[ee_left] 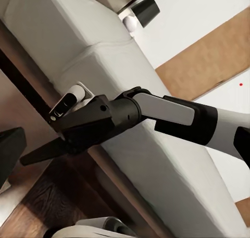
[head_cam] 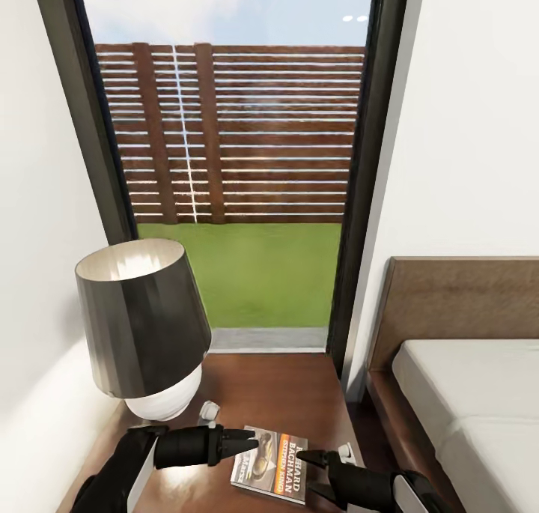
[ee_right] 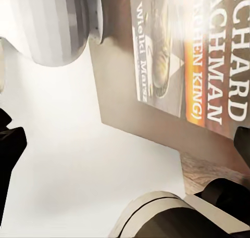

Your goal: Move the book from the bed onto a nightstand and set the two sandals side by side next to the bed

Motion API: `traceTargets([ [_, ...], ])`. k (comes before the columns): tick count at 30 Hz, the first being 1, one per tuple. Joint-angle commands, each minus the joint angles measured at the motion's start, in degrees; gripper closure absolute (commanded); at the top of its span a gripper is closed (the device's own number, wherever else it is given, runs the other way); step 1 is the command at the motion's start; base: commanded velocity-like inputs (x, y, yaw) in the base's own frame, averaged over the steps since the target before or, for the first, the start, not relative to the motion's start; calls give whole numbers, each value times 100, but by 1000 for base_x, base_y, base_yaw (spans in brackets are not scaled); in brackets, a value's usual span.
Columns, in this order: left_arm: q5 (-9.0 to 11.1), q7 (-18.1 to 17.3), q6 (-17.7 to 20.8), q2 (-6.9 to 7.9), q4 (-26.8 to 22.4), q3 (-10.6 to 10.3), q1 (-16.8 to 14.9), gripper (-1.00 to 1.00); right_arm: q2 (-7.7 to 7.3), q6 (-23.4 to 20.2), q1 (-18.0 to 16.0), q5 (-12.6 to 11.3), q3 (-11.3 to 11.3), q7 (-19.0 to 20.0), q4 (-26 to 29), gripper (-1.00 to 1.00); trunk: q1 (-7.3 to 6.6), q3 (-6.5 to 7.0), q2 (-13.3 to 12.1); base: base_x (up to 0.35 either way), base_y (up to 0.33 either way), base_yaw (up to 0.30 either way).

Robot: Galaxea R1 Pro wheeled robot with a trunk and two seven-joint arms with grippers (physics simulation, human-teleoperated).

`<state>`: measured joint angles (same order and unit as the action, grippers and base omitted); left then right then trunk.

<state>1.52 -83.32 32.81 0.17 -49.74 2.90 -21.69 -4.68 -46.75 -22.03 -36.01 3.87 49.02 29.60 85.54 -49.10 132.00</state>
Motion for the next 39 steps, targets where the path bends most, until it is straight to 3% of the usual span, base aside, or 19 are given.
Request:
traceTargets([
  [1, 6, -18, 60, 1, -1, 1, -2, -100, -6, -20, -3, -34, 26, 5, 1, -100, -24, 13, -39, 0, 0, 0],
  [11, 6, -22, 60, 0, -1, 1, -2, -100, -6, -1, -3, -38, 17, 5, 8, -100, -243, 192, -440, 0, 0, 0],
  [21, -59, -24, 76, 18, 86, -17, 126, -100, -44, 326, 208, 18, 108, 17, -11, -100, -243, 192, -439, 0, 0, 0],
  [28, -130, -26, 76, 18, 189, -25, 352, -100, -71, 557, 435, 90, 114, 28, -237, -100, -396, 317, -720, 0, 0, 0],
  [39, -135, -26, 76, 18, 192, -26, 534, -100, -85, 909, 453, 94, 115, 35, -590, -100, -638, 515, -1161, 0, 0, 0],
])
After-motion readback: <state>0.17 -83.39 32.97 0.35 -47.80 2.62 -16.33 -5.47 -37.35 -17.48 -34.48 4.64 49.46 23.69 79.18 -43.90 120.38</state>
